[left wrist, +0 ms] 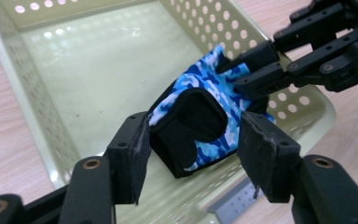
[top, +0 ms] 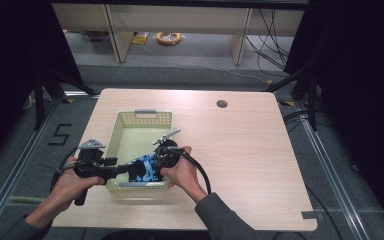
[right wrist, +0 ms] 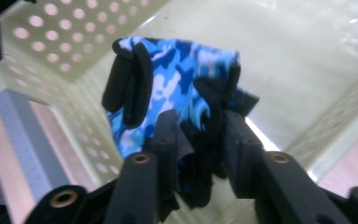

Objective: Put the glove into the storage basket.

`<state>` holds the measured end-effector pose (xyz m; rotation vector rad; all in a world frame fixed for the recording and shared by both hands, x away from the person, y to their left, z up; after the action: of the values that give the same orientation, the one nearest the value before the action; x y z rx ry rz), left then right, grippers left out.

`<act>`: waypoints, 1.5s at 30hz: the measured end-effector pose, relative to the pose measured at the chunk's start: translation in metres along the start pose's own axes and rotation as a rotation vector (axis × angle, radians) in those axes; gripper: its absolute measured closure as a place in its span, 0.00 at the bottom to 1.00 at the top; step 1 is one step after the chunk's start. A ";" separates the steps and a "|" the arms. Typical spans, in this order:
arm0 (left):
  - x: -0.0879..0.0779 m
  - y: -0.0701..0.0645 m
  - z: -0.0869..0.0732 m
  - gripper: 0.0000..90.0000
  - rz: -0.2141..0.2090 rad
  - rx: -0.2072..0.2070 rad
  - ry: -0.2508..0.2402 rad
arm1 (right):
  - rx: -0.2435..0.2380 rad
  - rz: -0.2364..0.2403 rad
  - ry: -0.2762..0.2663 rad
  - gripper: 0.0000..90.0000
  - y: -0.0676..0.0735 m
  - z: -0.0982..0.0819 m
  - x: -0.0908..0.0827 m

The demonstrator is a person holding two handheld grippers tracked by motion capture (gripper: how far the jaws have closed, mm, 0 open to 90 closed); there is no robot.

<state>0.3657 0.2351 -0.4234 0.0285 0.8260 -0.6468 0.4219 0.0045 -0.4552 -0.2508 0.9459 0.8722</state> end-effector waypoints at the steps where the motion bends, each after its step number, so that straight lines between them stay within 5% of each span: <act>1: 0.001 -0.002 0.001 0.48 -0.014 -0.008 -0.014 | -0.008 -0.006 -0.008 0.66 -0.001 0.001 -0.001; 3: 0.000 -0.002 0.001 0.49 -0.011 -0.009 -0.020 | 0.054 -0.012 -0.009 0.59 0.002 0.002 -0.004; 6: -0.002 -0.003 0.002 0.49 -0.008 -0.001 -0.022 | -0.010 -0.020 -0.074 0.57 0.000 0.005 -0.008; 10: -0.002 -0.005 0.002 0.48 -0.015 0.002 -0.023 | -0.003 0.001 -0.099 0.56 0.003 0.008 -0.021; 11: -0.002 -0.005 0.002 0.47 -0.015 0.000 -0.021 | 0.008 -0.024 -0.124 0.55 0.003 0.009 -0.022; 13: -0.003 -0.007 0.001 0.47 -0.020 0.006 -0.015 | -0.038 0.016 -0.162 0.54 0.003 0.010 -0.029; 35: 0.001 -0.045 -0.008 0.39 -0.152 0.002 -0.077 | -0.005 0.055 -0.233 0.48 -0.016 -0.020 -0.074; 45: 0.002 -0.061 -0.014 0.38 -0.190 0.028 -0.105 | 0.011 0.032 -0.271 0.46 -0.028 -0.039 -0.094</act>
<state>0.3241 0.1880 -0.4209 -0.0590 0.7237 -0.8324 0.3922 -0.0854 -0.4083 -0.1045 0.7041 0.9041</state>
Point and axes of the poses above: each handheld gripper's, and its own axes: x roughly forward along the jaws, z roughly out of its top, y roughly to its left, the point moved 1 cm from there along x, roughly forward along the jaws, and after that the axes turned 1 degree about -x, right-handed, at the moved point
